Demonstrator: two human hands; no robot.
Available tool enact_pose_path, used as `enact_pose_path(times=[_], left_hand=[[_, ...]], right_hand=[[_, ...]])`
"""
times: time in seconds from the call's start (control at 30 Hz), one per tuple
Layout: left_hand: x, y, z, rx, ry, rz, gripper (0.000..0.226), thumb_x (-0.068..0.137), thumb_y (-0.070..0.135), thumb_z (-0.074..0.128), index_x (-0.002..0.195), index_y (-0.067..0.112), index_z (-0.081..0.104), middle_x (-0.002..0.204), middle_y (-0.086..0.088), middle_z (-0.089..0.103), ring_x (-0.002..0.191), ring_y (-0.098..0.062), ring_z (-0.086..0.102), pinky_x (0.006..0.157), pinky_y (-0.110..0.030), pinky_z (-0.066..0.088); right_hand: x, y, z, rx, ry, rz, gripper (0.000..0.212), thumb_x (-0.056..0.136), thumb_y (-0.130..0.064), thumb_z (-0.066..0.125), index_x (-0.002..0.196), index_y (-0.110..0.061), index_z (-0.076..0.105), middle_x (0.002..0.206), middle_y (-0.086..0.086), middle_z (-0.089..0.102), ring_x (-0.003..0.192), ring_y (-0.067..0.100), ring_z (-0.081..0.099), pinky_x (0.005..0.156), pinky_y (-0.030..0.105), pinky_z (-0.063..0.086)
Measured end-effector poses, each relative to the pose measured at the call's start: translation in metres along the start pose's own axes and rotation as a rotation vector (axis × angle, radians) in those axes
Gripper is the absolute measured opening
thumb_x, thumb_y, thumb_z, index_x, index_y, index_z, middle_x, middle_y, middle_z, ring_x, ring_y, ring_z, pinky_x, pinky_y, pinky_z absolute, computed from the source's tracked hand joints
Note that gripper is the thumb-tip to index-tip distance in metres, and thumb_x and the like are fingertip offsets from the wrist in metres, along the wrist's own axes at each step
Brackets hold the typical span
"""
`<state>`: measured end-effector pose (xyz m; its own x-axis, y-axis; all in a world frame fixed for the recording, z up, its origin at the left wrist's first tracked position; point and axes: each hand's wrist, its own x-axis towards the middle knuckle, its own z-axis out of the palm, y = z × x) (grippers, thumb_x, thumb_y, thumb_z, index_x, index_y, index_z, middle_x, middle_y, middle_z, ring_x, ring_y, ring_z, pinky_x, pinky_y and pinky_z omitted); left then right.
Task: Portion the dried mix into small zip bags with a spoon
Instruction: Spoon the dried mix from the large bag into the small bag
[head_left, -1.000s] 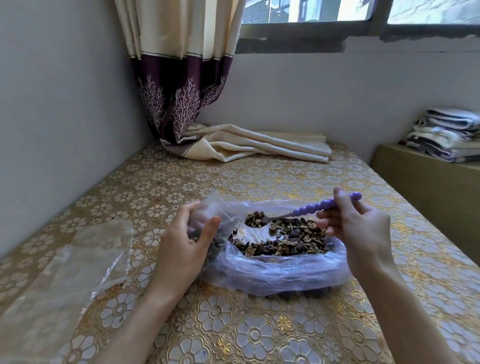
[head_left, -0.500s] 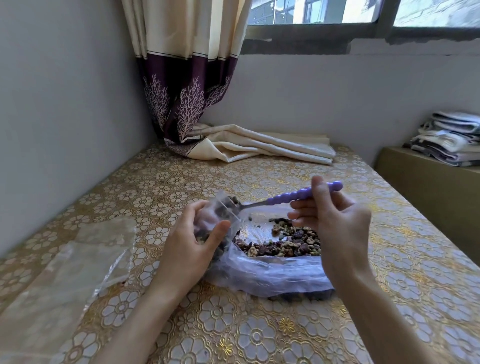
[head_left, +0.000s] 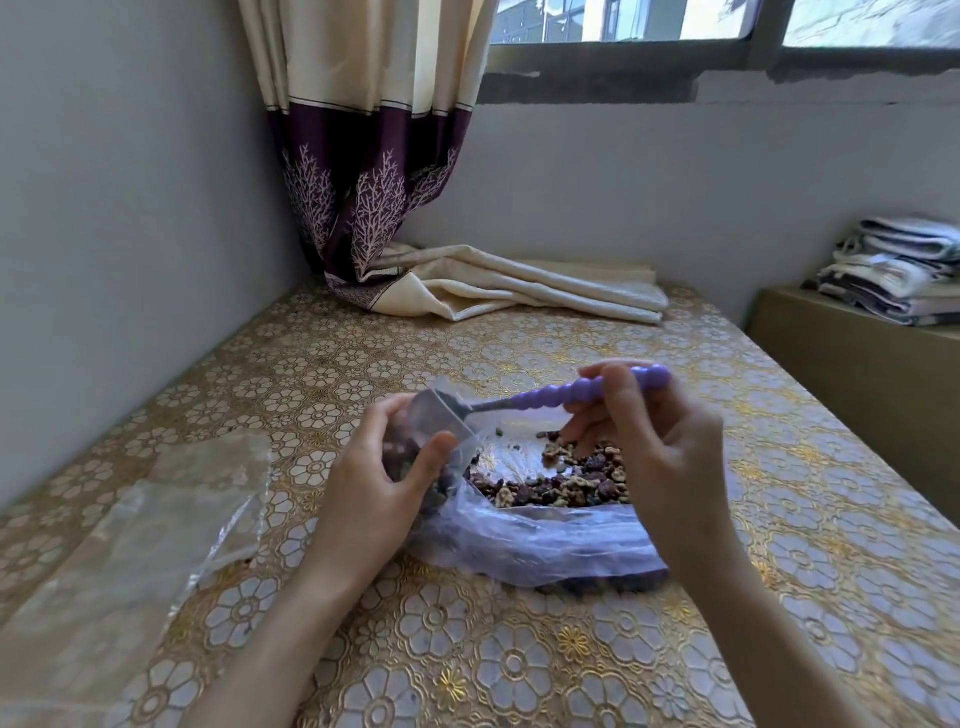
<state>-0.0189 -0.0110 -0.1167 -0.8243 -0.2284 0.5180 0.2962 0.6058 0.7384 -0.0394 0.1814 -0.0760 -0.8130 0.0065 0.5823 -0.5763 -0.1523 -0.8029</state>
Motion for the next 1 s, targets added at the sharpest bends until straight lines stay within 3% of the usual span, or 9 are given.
enact_pose_path(times=[0.23, 0.37, 0.53, 0.6, 0.7, 0.8, 0.9, 1.0], left_hand=[[-0.001, 0.002, 0.001, 0.009, 0.016, 0.009, 0.043, 0.074, 0.059, 0.047, 0.109, 0.034, 0.045, 0.087, 0.022, 0.058, 0.076, 0.020, 0.055, 0.056, -0.001, 0.041], [-0.002, 0.001, 0.001, 0.017, 0.049, 0.031, 0.038, 0.077, 0.054, 0.048, 0.107, 0.031, 0.049, 0.077, 0.019, 0.059, 0.071, 0.018, 0.056, 0.055, -0.001, 0.039], [-0.002, 0.003, 0.001, 0.001, 0.101, 0.042, 0.038, 0.078, 0.053, 0.047, 0.104, 0.026, 0.051, 0.062, 0.017, 0.052, 0.059, 0.016, 0.052, 0.049, 0.000, 0.035], [-0.002, 0.003, 0.001, -0.004, 0.104, 0.050, 0.041, 0.078, 0.057, 0.045, 0.104, 0.026, 0.051, 0.061, 0.015, 0.052, 0.057, 0.014, 0.052, 0.048, -0.001, 0.035], [-0.003, 0.004, -0.001, -0.012, 0.111, 0.066, 0.051, 0.076, 0.070, 0.039, 0.104, 0.029, 0.050, 0.064, 0.013, 0.055, 0.060, 0.012, 0.054, 0.049, -0.001, 0.036], [-0.002, 0.005, 0.000, -0.016, 0.111, 0.063, 0.053, 0.076, 0.072, 0.038, 0.105, 0.030, 0.050, 0.063, 0.015, 0.054, 0.060, 0.013, 0.054, 0.049, -0.001, 0.035], [-0.002, 0.004, 0.000, -0.012, 0.111, 0.066, 0.055, 0.075, 0.074, 0.036, 0.105, 0.029, 0.050, 0.061, 0.017, 0.051, 0.057, 0.014, 0.052, 0.047, -0.001, 0.034], [-0.001, 0.001, 0.001, 0.007, 0.112, 0.048, 0.042, 0.079, 0.063, 0.043, 0.105, 0.030, 0.049, 0.068, 0.018, 0.055, 0.066, 0.015, 0.054, 0.053, -0.001, 0.037]], right_hand=[[0.010, 0.007, -0.030, -0.055, 0.279, 0.021, 0.026, 0.095, -0.028, 0.047, 0.083, -0.008, 0.061, 0.063, 0.001, 0.068, 0.053, 0.016, 0.061, 0.049, 0.023, 0.049], [0.009, 0.009, -0.035, -0.279, 0.225, 0.006, 0.026, 0.086, -0.041, 0.050, 0.075, -0.020, 0.060, 0.061, -0.004, 0.068, 0.051, 0.016, 0.061, 0.052, 0.034, 0.050], [0.007, 0.011, -0.033, -0.494, 0.117, 0.015, 0.035, 0.093, -0.027, 0.053, 0.061, -0.033, 0.066, 0.053, -0.008, 0.063, 0.048, 0.031, 0.055, 0.049, 0.042, 0.043], [0.007, 0.011, -0.034, -0.484, 0.090, 0.031, 0.037, 0.094, -0.025, 0.053, 0.060, -0.032, 0.066, 0.050, -0.009, 0.062, 0.048, 0.035, 0.052, 0.047, 0.042, 0.042], [0.009, 0.012, -0.036, -0.412, 0.042, 0.102, 0.032, 0.095, -0.021, 0.051, 0.065, -0.017, 0.062, 0.053, -0.008, 0.066, 0.044, 0.017, 0.055, 0.043, 0.027, 0.045], [0.008, 0.015, -0.035, -0.287, -0.008, 0.239, 0.034, 0.097, -0.018, 0.049, 0.070, 0.000, 0.059, 0.058, 0.002, 0.070, 0.043, 0.017, 0.058, 0.039, 0.021, 0.044], [0.005, 0.019, -0.029, -0.207, -0.050, 0.329, 0.036, 0.098, -0.018, 0.047, 0.069, 0.000, 0.061, 0.062, 0.007, 0.071, 0.044, 0.018, 0.060, 0.040, 0.019, 0.045], [0.003, 0.021, -0.023, -0.144, -0.036, 0.382, 0.041, 0.097, -0.019, 0.049, 0.062, -0.005, 0.065, 0.061, 0.011, 0.071, 0.044, 0.019, 0.062, 0.040, 0.020, 0.047]])
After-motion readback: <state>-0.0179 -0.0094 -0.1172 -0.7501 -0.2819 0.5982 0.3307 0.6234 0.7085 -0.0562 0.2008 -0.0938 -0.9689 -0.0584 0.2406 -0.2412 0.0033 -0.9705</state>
